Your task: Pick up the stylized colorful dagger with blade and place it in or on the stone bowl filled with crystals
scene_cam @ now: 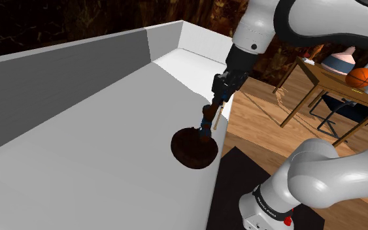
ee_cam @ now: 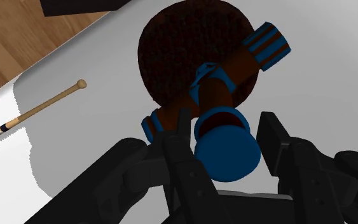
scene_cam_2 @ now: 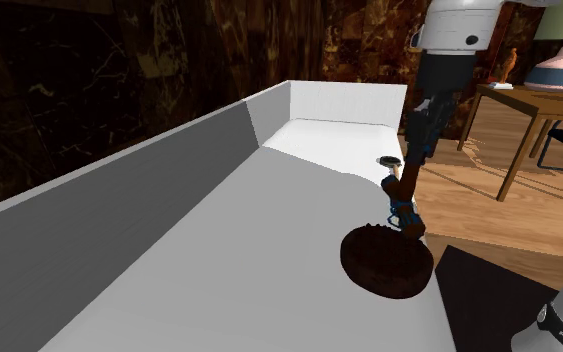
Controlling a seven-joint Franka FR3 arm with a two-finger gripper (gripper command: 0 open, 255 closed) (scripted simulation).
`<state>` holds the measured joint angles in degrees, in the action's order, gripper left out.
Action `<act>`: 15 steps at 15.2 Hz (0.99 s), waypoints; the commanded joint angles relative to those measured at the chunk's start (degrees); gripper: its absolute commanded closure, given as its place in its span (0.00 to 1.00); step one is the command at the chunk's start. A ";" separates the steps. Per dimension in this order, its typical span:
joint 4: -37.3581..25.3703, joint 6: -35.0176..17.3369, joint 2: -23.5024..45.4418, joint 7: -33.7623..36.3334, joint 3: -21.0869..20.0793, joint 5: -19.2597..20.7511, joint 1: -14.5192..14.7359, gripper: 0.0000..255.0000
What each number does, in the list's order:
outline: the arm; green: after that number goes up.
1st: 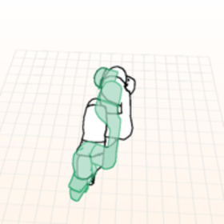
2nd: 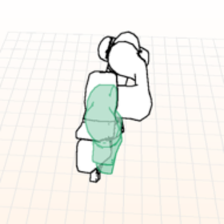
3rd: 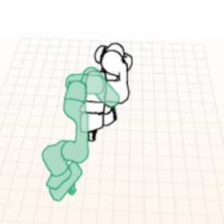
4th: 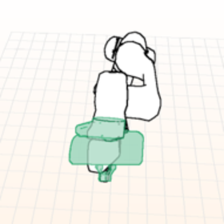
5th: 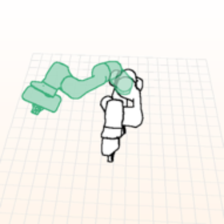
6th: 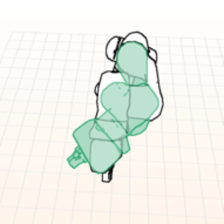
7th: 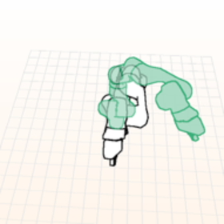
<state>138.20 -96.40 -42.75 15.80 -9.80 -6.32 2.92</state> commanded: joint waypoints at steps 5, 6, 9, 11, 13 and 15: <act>4.99 -4.65 -0.38 -0.07 -0.46 -0.44 0.22 1.00; 5.76 -5.41 -0.40 -0.08 -0.54 -0.52 0.26 1.00; 8.04 -7.72 -0.37 -0.11 -0.79 -0.75 0.37 1.00; 9.52 -9.29 -0.27 -0.13 -0.96 -0.90 0.44 1.00; 11.23 -11.20 -0.08 -0.15 -1.18 -1.10 0.52 1.00; 11.24 -11.19 -0.08 -0.15 -1.18 -1.10 0.52 1.00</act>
<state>149.12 -107.24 -42.85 15.68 -10.97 -7.41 3.44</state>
